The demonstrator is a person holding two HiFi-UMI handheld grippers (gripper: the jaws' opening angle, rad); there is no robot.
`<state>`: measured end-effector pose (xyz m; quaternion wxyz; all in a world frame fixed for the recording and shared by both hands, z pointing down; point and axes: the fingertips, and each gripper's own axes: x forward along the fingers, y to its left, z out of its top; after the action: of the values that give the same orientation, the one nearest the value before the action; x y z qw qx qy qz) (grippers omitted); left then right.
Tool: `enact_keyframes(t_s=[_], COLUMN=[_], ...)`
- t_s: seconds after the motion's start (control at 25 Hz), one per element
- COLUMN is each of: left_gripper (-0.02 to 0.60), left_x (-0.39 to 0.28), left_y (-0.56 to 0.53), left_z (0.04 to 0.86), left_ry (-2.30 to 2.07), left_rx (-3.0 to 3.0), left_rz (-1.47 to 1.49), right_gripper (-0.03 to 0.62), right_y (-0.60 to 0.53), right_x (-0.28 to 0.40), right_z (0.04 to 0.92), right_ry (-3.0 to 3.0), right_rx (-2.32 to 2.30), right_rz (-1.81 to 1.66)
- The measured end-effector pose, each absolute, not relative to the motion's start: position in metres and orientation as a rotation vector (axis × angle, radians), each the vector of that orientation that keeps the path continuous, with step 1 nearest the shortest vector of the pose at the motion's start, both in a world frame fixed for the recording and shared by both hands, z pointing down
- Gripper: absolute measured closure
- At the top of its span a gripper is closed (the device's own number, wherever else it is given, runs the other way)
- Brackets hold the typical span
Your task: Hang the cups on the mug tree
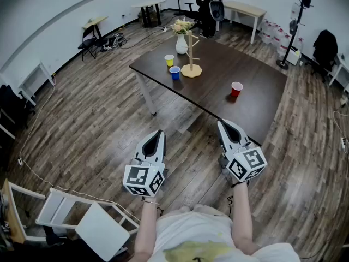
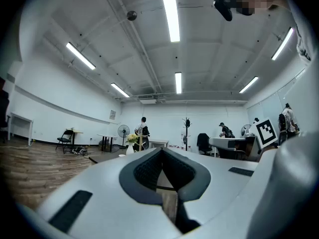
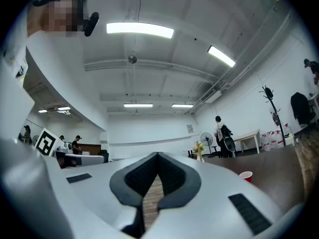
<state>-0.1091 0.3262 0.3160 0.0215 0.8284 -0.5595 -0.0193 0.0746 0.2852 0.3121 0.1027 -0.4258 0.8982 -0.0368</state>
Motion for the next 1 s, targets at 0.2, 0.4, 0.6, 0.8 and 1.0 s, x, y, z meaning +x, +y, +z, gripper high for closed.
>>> enact_keyframes(t_s=[0.2, 0.4, 0.6, 0.8, 1.0], left_gripper=[0.558, 0.558, 0.558, 0.558, 0.558], left_x=[-0.102, -0.095, -0.087, -0.078, -0.075], left_y=[0.314, 0.304, 0.295, 0.294, 0.293], left_z=[0.32, 0.324, 0.326, 0.338, 0.347], left_ry=[-1.728, -1.719, -1.719, -1.732, -1.746], left_rx=[2.563, 2.554, 2.546, 2.515, 2.476], left_rz=[-0.06, -0.056, -0.058, -0.047, -0.03], right_gripper=[0.574, 0.574, 0.574, 0.573, 0.574], right_y=[0.273, 0.262, 0.25, 0.244, 0.242], right_x=[0.078, 0.082, 0.091, 0.097, 0.096], right_z=[0.316, 0.321, 0.327, 0.34, 0.352], right_ry=[2.65, 2.654, 2.648, 2.658, 2.679], right_rx=[-1.246, -1.248, -1.258, -1.247, -1.231], right_rz=[-0.113, -0.134, -0.17, -0.213, -0.252])
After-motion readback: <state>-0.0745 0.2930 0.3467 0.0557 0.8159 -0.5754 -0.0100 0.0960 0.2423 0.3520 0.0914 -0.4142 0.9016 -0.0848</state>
